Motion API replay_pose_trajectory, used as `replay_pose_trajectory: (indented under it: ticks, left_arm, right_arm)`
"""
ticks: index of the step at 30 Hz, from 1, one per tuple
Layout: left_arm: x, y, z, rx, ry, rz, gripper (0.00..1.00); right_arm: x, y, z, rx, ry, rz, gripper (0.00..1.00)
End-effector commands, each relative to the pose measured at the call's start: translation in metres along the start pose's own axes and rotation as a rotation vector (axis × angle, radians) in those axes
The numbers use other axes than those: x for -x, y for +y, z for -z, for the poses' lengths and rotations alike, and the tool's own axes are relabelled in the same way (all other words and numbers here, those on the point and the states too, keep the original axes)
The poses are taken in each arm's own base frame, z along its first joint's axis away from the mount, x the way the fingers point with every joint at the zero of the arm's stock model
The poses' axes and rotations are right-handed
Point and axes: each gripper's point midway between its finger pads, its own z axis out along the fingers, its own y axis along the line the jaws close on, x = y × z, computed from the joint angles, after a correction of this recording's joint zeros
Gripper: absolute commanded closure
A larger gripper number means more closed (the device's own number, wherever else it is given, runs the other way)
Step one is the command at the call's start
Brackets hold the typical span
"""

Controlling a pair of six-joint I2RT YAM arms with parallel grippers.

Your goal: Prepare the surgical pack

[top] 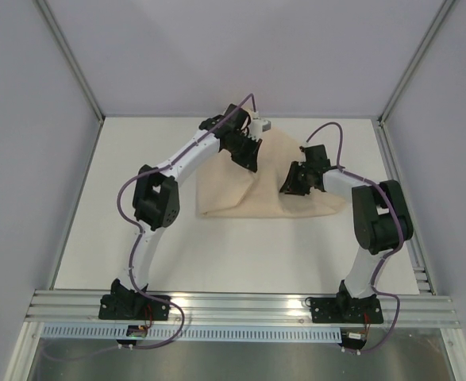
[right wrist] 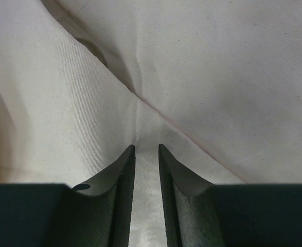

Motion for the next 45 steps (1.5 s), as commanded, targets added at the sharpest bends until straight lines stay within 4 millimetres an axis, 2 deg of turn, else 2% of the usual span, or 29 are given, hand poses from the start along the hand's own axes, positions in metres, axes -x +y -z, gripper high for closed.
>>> replay_pose_trajectory:
  ticks: [1, 5, 8, 11, 12, 13, 14, 15, 17, 21, 22, 24, 25, 26, 28, 29, 30, 32, 33, 34, 35, 36, 37, 39, 40, 41, 42, 43, 45]
  left_arm:
    - [0.030, -0.008, -0.023, -0.015, -0.112, -0.034, 1.00]
    - [0.015, 0.006, -0.046, 0.002, -0.073, -0.023, 1.00]
    - [0.012, 0.006, -0.048, -0.003, -0.065, -0.036, 0.93]
    - [0.016, -0.002, -0.043, -0.037, -0.075, -0.058, 0.73]
    - [0.017, -0.007, -0.042, -0.049, -0.075, -0.074, 0.58]
    - [0.021, -0.014, -0.036, -0.064, -0.085, -0.084, 0.51]
    - [0.023, -0.018, -0.032, -0.073, -0.090, -0.106, 0.40]
    - [0.024, -0.022, -0.029, -0.083, -0.089, -0.134, 0.36]
    - [0.034, -0.036, -0.016, -0.096, -0.114, -0.178, 0.26]
    - [0.048, -0.058, 0.011, -0.118, -0.142, -0.229, 0.21]
    - [0.054, -0.066, 0.022, -0.132, -0.162, -0.239, 0.16]
    - [0.061, -0.076, 0.038, -0.151, -0.182, -0.251, 0.15]
    - [0.066, -0.087, 0.052, -0.176, -0.205, -0.274, 0.15]
    - [0.064, -0.092, 0.059, -0.188, -0.202, -0.278, 0.15]
    - [0.068, -0.105, 0.083, -0.198, -0.228, -0.309, 0.15]
    - [0.062, -0.106, 0.088, -0.193, -0.213, -0.305, 0.16]
    - [0.065, -0.108, 0.106, -0.153, -0.237, -0.317, 0.17]
    - [0.050, -0.094, 0.111, -0.080, -0.207, -0.301, 0.21]
    - [0.048, -0.086, 0.126, -0.030, -0.214, -0.292, 0.22]
    - [0.036, -0.067, 0.125, 0.037, -0.176, -0.260, 0.23]
    - [0.024, -0.056, 0.127, 0.068, -0.139, -0.228, 0.24]
    - [0.017, -0.037, 0.134, 0.116, -0.124, -0.194, 0.24]
    - [-0.002, -0.019, 0.130, 0.166, -0.070, -0.154, 0.25]
    - [-0.022, 0.009, 0.133, 0.251, -0.017, -0.104, 0.26]
    - [-0.044, 0.019, 0.125, 0.272, 0.040, -0.084, 0.26]
    - [-0.052, 0.027, 0.121, 0.298, 0.055, -0.085, 0.26]
    - [-0.059, 0.037, 0.126, 0.361, 0.067, -0.101, 0.26]
    - [-0.081, 0.043, 0.117, 0.370, 0.118, -0.089, 0.26]
    - [-0.091, 0.053, 0.113, 0.411, 0.129, -0.100, 0.25]
  right_arm:
    - [0.013, 0.010, -0.002, 0.040, -0.028, 0.025, 0.73]
    - [0.013, 0.011, -0.003, 0.044, -0.026, 0.022, 0.73]
    - [0.014, 0.012, -0.002, 0.044, -0.029, 0.022, 0.72]
    - [0.014, 0.010, -0.001, 0.029, -0.029, 0.026, 0.71]
    - [0.015, 0.009, -0.001, 0.024, -0.031, 0.027, 0.69]
    - [0.017, 0.009, 0.001, 0.021, -0.035, 0.032, 0.68]
    - [0.017, 0.006, 0.002, 0.005, -0.037, 0.031, 0.68]
    - [0.019, 0.007, 0.004, 0.001, -0.043, 0.037, 0.65]
    - [0.024, 0.004, 0.010, -0.027, -0.061, 0.042, 0.63]
    - [0.042, 0.002, 0.028, -0.063, -0.117, 0.037, 0.57]
    - [0.052, 0.007, 0.038, -0.059, -0.149, 0.042, 0.57]
    - [0.061, 0.005, 0.049, -0.087, -0.184, 0.043, 0.55]
    - [0.070, 0.009, 0.058, -0.090, -0.219, 0.048, 0.54]
    - [0.073, 0.011, 0.062, -0.087, -0.233, 0.050, 0.53]
    - [0.083, 0.021, 0.069, -0.061, -0.260, 0.054, 0.52]
    - [0.085, 0.029, 0.070, -0.026, -0.258, 0.056, 0.52]
    - [0.086, 0.033, 0.068, -0.005, -0.249, 0.048, 0.52]
    - [0.090, 0.053, 0.068, 0.058, -0.245, 0.065, 0.52]
    - [0.090, 0.059, 0.066, 0.069, -0.240, 0.076, 0.52]
    - [0.087, 0.067, 0.059, 0.081, -0.225, 0.092, 0.52]
    - [0.091, 0.076, 0.059, 0.098, -0.230, 0.104, 0.51]
    - [0.089, 0.078, 0.050, 0.099, -0.211, 0.110, 0.51]
    - [0.086, 0.086, 0.045, 0.113, -0.196, 0.122, 0.50]
    - [0.089, 0.093, 0.037, 0.124, -0.186, 0.129, 0.49]
    - [0.087, 0.097, 0.033, 0.128, -0.173, 0.135, 0.48]
    - [0.086, 0.100, 0.029, 0.129, -0.168, 0.141, 0.48]
    - [0.086, 0.100, 0.023, 0.121, -0.158, 0.143, 0.48]
    - [0.082, 0.098, 0.018, 0.100, -0.146, 0.150, 0.48]
    - [0.076, 0.092, 0.009, 0.067, -0.126, 0.156, 0.48]
